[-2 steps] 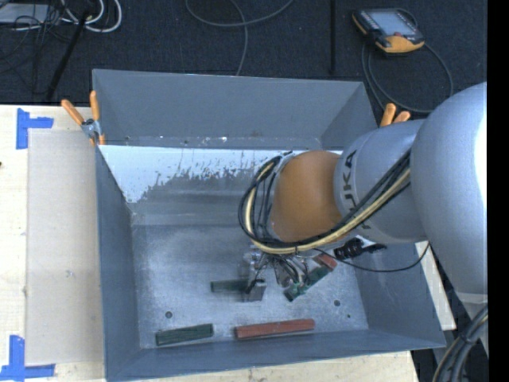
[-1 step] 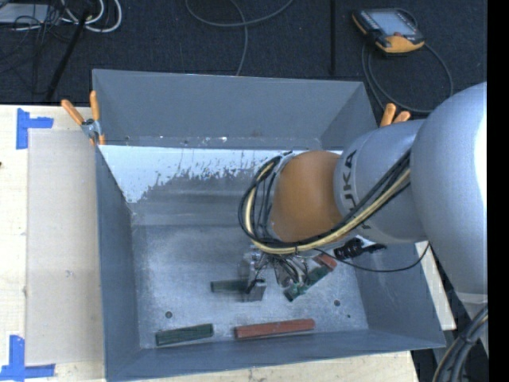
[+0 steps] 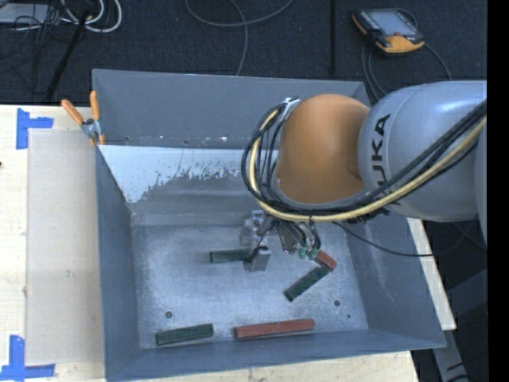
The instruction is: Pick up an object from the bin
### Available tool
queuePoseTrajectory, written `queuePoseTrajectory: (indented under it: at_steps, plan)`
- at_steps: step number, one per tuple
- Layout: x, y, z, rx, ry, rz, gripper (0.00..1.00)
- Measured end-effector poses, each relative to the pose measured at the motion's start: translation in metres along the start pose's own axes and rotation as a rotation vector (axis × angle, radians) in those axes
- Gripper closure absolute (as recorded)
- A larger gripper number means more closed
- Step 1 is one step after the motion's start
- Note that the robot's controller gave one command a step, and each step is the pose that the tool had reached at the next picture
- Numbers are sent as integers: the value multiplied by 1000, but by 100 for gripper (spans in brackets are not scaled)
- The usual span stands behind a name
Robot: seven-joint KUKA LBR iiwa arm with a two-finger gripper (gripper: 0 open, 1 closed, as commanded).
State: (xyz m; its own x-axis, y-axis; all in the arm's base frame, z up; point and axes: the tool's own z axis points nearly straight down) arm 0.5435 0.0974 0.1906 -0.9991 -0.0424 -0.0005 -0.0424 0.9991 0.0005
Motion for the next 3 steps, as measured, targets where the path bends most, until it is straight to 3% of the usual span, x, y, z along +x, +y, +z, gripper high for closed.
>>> queuePoseTrajectory:
  at_steps: [2,3]
  plan:
    - [0,0,0,1,0,-2,100]
    - [-37,-4,-132,1,-8,-335,100]
